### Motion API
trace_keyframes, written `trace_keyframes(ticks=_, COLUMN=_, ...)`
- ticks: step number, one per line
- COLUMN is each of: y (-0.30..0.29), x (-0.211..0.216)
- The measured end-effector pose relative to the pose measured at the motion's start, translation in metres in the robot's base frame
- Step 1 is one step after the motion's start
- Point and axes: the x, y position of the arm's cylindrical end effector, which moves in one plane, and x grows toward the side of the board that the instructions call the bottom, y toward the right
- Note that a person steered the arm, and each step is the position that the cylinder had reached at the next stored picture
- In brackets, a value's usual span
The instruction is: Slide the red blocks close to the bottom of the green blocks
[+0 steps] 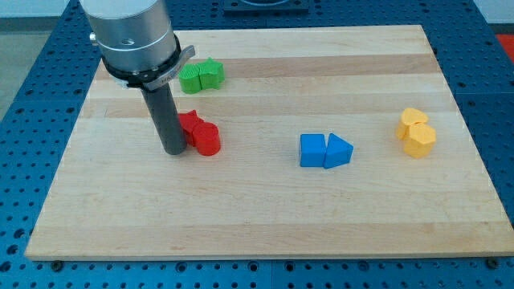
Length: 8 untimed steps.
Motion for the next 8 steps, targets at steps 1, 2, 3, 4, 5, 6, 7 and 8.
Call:
trace_keyframes(ticks=1, y=0.0, x=-0.018)
trace_keyframes(ticks=2, y=0.0, x=-0.039)
trace_keyframes(ticks=3, y=-0.004, x=-0.024)
trace_keyframes(ticks=4, y=-0.004, x=0.033)
trace_keyframes(ticks=5, y=0.027, x=0.061)
trace_keyframes(ticks=6, y=0.048, x=0.045)
trace_keyframes(ticks=7, y=0.043, x=0.024)
trace_keyframes(ticks=8, y=0.04, x=0.008)
